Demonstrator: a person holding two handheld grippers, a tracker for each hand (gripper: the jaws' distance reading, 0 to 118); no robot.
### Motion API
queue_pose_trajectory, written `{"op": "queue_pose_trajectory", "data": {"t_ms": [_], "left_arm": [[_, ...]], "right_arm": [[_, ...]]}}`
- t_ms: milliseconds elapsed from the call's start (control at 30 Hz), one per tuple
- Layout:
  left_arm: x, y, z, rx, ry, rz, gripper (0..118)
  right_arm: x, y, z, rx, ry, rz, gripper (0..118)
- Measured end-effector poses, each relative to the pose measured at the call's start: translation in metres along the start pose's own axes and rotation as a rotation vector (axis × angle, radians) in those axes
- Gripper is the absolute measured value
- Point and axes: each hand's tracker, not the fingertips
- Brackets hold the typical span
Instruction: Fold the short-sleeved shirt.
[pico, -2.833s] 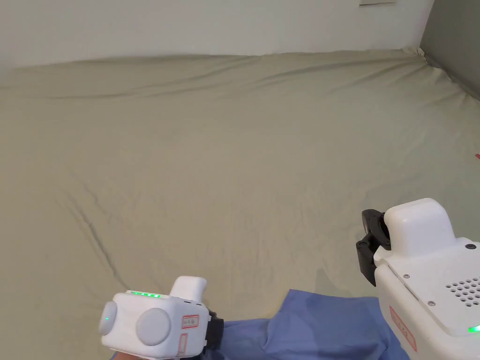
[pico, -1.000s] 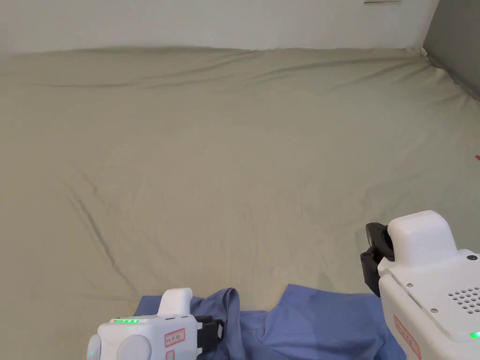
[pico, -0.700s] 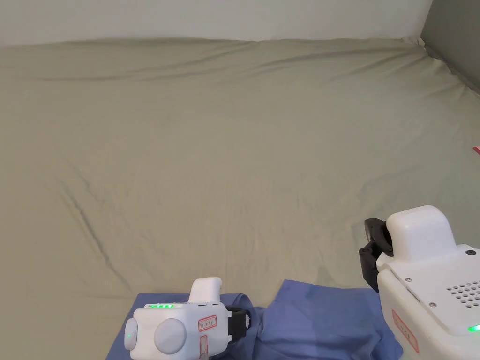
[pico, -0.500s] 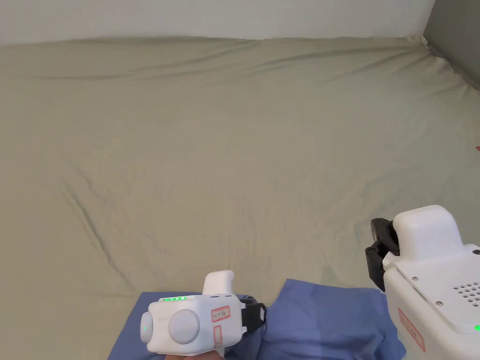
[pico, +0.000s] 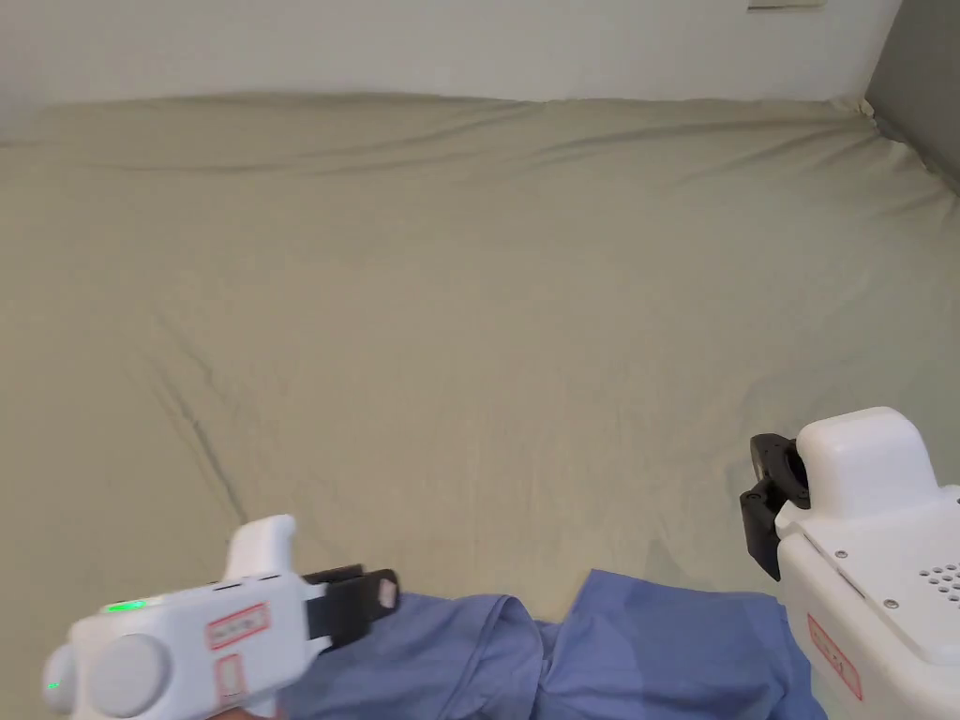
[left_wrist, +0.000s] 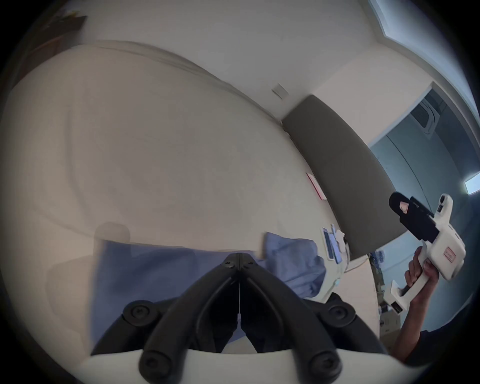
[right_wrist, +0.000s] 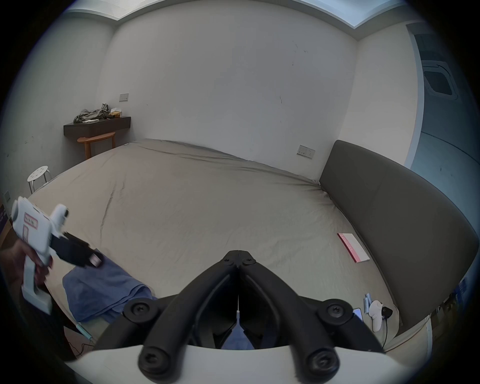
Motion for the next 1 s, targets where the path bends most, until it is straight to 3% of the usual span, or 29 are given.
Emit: {"op": "queue_pose_trajectory", "data": {"t_ms": [100,133,233,267,333,400,533,600,700,767,800,833,867,900,933,1000], "left_arm": [[-0.044,0.000,0.029,-0.009,0.079,0.004,5],[-0.057,-0.002,0.035,-0.022,0.076,0.027,21],[-0.095,-0.011,0.045,-0.089,0.010,0.159,43],[-0.105,-0.014,0.045,-0.105,0.006,0.190,69],[-0.119,-0.020,0.041,-0.139,-0.037,0.239,108],[-0.131,-0.024,0.034,-0.156,-0.128,0.305,116],[-0.142,-0.032,0.007,-0.191,-0.257,0.456,118],[-0.138,-0.031,-0.002,-0.114,-0.368,0.476,118],[-0.124,-0.033,-0.032,-0.218,-0.473,0.586,118],[-0.102,-0.037,-0.048,-0.267,-0.452,0.501,116],[-0.087,-0.035,-0.053,-0.283,-0.444,0.431,110],[-0.076,-0.034,-0.058,-0.312,-0.397,0.397,82],[-0.088,-0.028,-0.061,-0.322,-0.329,0.377,34],[-0.083,-0.027,-0.064,-0.326,-0.210,0.351,16],[-0.078,-0.027,-0.070,-0.360,-0.073,0.316,16],[-0.072,-0.025,-0.064,-0.314,-0.157,0.323,16]], "right_arm": [[-0.005,0.002,-0.002,0.002,0.013,0.011,2],[-0.007,0.002,-0.002,0.001,0.018,0.016,2],[-0.012,0.003,-0.004,-0.001,0.029,0.029,2],[-0.013,0.004,-0.004,-0.001,0.033,0.032,2],[-0.015,0.005,-0.005,-0.002,0.036,0.037,2],[-0.016,0.005,-0.006,-0.004,0.040,0.039,2],[-0.018,0.005,-0.007,-0.012,0.042,0.047,2],[-0.019,0.005,-0.007,-0.016,0.043,0.049,2],[-0.021,0.004,-0.010,-0.022,0.047,0.050,2],[-0.023,0.004,-0.012,-0.026,0.049,0.048,2],[-0.023,0.004,-0.012,-0.026,0.050,0.047,2],[-0.024,0.004,-0.012,-0.026,0.052,0.046,2],[-0.024,0.005,-0.012,-0.026,0.053,0.045,2],[-0.024,0.005,-0.012,-0.024,0.055,0.045,2],[-0.025,0.005,-0.012,-0.023,0.056,0.046,2],[-0.025,0.006,-0.011,-0.022,0.058,0.049,2]]}}
